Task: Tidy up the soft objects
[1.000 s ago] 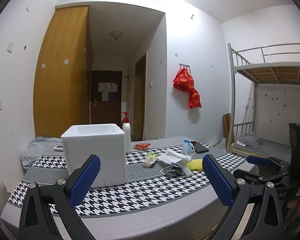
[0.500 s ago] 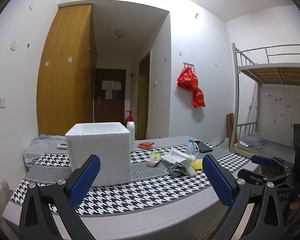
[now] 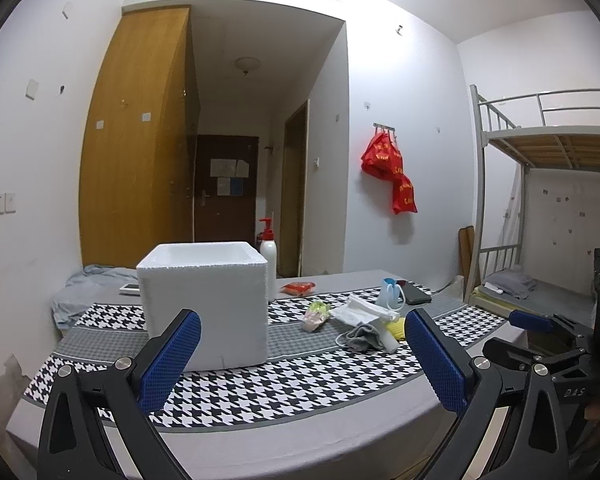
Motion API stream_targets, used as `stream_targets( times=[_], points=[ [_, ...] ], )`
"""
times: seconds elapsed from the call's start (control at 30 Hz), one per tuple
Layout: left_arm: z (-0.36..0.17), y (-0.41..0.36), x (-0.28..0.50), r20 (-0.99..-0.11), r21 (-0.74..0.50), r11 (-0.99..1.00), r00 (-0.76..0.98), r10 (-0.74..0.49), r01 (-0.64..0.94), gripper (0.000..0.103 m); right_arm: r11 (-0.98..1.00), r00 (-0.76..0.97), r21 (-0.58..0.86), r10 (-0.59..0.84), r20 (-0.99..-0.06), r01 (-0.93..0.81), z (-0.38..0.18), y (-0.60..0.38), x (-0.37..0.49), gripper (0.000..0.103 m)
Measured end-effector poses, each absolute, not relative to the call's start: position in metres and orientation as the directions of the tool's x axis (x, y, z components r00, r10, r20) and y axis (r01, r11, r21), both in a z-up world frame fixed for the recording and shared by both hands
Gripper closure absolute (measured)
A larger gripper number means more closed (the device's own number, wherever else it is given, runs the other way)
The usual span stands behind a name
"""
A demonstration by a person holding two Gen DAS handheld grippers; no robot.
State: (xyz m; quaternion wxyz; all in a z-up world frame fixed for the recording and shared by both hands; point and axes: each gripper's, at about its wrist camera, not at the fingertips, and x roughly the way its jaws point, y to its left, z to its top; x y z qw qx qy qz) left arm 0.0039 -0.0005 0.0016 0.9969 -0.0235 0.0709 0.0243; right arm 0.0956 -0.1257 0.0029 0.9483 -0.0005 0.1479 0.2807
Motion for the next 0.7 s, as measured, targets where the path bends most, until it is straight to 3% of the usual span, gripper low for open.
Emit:
stream_targets(
  times=[0.7],
  points=[
    [0.0029,0.0013,0.0115,-0.163,-0.046,0.997,0.985,0.061,-0.069,0.001,0.841,0.8,0.08,0.535,-0.272,-0.535,0.006,-0.125,0.0966,0.0]
  ],
)
